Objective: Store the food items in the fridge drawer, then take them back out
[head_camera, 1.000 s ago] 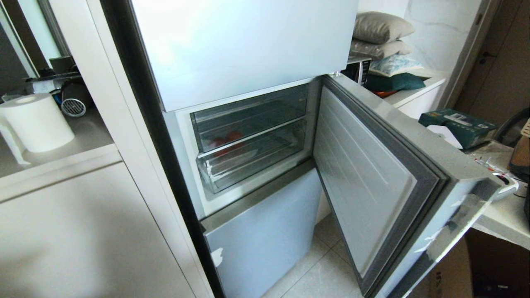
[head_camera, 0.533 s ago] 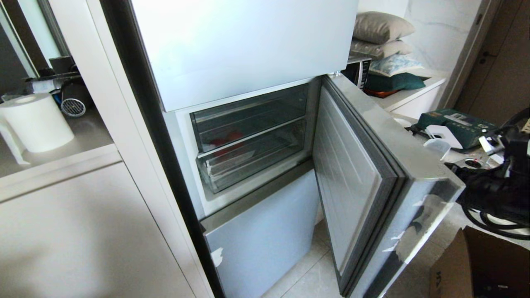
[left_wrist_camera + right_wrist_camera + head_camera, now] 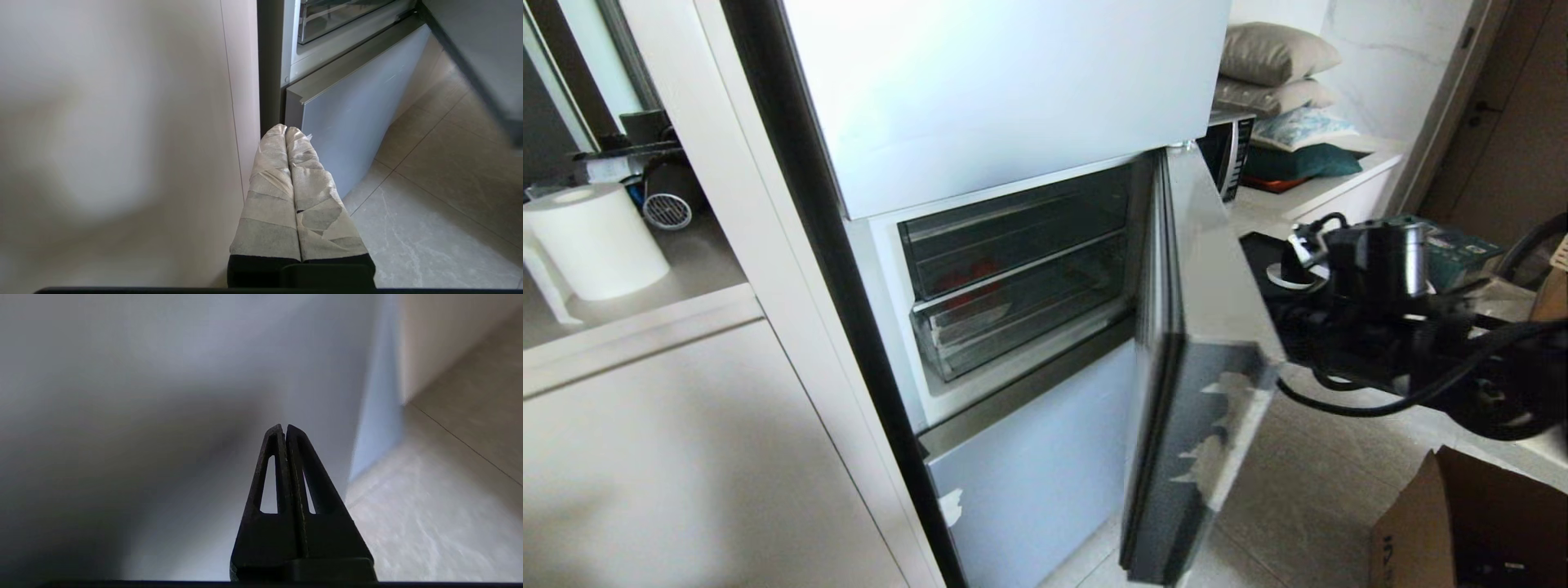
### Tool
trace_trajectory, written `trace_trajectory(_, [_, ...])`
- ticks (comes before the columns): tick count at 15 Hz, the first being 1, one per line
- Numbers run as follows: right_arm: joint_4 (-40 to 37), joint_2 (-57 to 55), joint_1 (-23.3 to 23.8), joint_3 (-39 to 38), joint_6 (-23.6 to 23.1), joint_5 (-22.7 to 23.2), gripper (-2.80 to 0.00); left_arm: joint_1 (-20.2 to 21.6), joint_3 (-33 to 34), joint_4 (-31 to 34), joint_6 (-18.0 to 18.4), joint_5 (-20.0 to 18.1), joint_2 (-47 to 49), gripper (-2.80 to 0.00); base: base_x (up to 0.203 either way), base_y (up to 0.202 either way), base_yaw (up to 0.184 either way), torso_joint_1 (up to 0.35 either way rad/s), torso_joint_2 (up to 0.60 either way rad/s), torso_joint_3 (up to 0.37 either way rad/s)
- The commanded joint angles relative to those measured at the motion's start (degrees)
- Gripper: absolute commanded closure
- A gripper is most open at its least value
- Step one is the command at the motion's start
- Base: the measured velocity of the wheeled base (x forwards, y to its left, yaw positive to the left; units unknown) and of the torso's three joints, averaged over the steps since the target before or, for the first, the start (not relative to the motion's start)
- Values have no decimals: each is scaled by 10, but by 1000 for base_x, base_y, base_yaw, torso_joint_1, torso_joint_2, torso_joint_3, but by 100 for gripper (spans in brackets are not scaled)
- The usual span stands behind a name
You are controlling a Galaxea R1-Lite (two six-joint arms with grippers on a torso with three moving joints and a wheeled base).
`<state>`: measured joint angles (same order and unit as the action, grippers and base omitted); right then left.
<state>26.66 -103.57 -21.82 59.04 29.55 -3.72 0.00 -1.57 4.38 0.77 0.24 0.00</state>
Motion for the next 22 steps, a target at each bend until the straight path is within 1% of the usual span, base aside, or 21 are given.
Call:
trace_trajectory(1, [2,-101,-43,84,1,-23,0,0,0,0,0,0,0,0,0,0,0,0,0,0])
trace_trajectory(4, [0,-187,-81,212,-4,-32,0,0,0,0,0,0,0,0,0,0,0,0,0,0])
trace_trajectory(6, [1,-242,-94,273,-29,-33,0,0,0,0,0,0,0,0,0,0,0,0,0,0])
trace_trajectory(8, [3,-276,-97,310,-57,-24,0,0,0,0,0,0,0,0,0,0,0,0,0,0])
trace_trajectory(9, [17,-276,-96,304,-62,-7,0,0,0,0,0,0,0,0,0,0,0,0,0,0])
trace_trajectory(11, [53,-261,-96,270,-69,0,0,0,0,0,0,0,0,0,0,0,0,0,0,0])
trace_trajectory(14, [98,-189,-99,171,-90,3,0,0,0,0,0,0,0,0,0,0,0,0,0,0])
trace_trajectory(17, [117,-91,-107,82,-96,4,0,0,0,0,0,0,0,0,0,0,0,0,0,0])
trace_trajectory(19, [120,2,-120,2,-105,0,0,0,0,0,0,0,0,0,0,0,0,0,0,0])
trace_trajectory(21, [119,110,-139,-77,-123,-23,0,0,0,0,0,0,0,0,0,0,0,0,0,0])
trace_trajectory(22, [116,168,-152,-120,-135,-52,0,0,0,0,0,0,0,0,0,0,0,0,0,0])
